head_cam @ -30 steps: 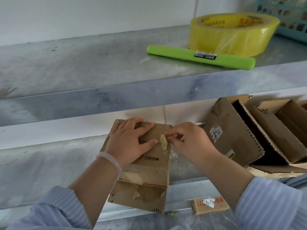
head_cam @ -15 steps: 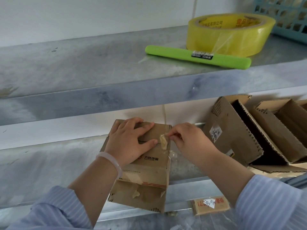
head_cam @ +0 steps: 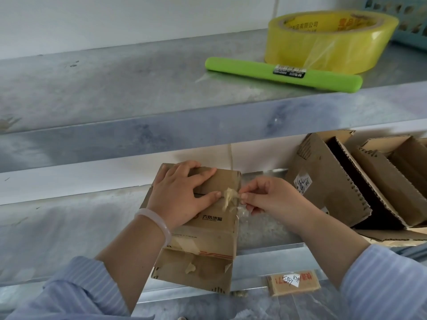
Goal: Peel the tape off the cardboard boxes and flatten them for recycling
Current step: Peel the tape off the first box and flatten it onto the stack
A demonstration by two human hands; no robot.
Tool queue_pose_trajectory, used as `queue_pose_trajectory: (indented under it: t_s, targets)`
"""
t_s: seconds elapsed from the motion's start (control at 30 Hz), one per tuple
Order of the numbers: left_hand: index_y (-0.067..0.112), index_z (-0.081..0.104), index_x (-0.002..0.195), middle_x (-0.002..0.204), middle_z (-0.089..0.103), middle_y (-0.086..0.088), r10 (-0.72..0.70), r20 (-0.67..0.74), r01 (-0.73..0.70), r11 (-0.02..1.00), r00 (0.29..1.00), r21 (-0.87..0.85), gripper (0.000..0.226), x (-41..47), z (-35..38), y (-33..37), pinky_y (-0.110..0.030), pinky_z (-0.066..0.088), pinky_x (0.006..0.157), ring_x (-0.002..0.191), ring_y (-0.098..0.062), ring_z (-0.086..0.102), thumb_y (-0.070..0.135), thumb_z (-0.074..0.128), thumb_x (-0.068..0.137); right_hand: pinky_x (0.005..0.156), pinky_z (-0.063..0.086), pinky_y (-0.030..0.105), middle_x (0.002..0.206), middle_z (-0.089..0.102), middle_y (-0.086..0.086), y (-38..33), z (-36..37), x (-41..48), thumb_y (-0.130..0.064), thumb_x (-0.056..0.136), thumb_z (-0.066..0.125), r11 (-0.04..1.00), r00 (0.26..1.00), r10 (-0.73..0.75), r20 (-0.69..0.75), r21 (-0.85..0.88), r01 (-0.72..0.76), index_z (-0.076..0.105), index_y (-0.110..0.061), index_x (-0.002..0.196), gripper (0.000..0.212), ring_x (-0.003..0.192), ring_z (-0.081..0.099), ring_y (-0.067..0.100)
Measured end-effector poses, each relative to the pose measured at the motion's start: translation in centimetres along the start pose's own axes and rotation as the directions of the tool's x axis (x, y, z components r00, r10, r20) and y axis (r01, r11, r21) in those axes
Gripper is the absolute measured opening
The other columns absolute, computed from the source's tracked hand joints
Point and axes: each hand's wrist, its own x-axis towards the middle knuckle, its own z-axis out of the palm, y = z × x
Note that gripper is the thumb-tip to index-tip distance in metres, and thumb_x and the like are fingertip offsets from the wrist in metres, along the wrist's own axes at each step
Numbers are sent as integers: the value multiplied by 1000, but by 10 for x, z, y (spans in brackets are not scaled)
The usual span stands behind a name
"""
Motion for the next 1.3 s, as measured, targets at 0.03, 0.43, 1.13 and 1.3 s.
queue_pose_trajectory:
  t_s: [0.03,0.43,1.13,1.3]
  targets:
    - [55,34,140,144,32,19,4,0,-4,1000,1000,5,71,0,1,-1,-35,16,113,125,-5,15,83,23,76,61,56,23,72,74,2,1,0,-1,-12,83,74,999,1000,21,-17,43,-20,65,-17,98,18,66,69,12]
    - [55,35,139,144,34,18,9,-11,-10,1000,1000,-5,68,0,1,-1,-35,16,113,127,-7,19,82,26,77,71,55,16,81,72,-19,2,-5,-12,-29,89,67,971,996,-86,-8,-225,82,73,-35,92,9,76,68,-3]
    - [55,38,138,145,32,18,19,17,-18,1000,1000,-13,67,-1,-4,1,-33,13,112,124,-3,13,80,29,76,69,37,4,90,57,-19,-17,2,-6,-25,85,71,763,950,-299,84,-577,291,66,-35,77,14,80,52,-13]
    - [55,38,137,145,32,18,32,12,-32,999,999,-8,63,-2,-4,1,-33,14,112,122,-2,12,77,35,78,67,39,-1,75,63,-20,-23,0,0,-25,84,71,776,955,-296,36,-573,262,67,-36,78,14,80,54,-15]
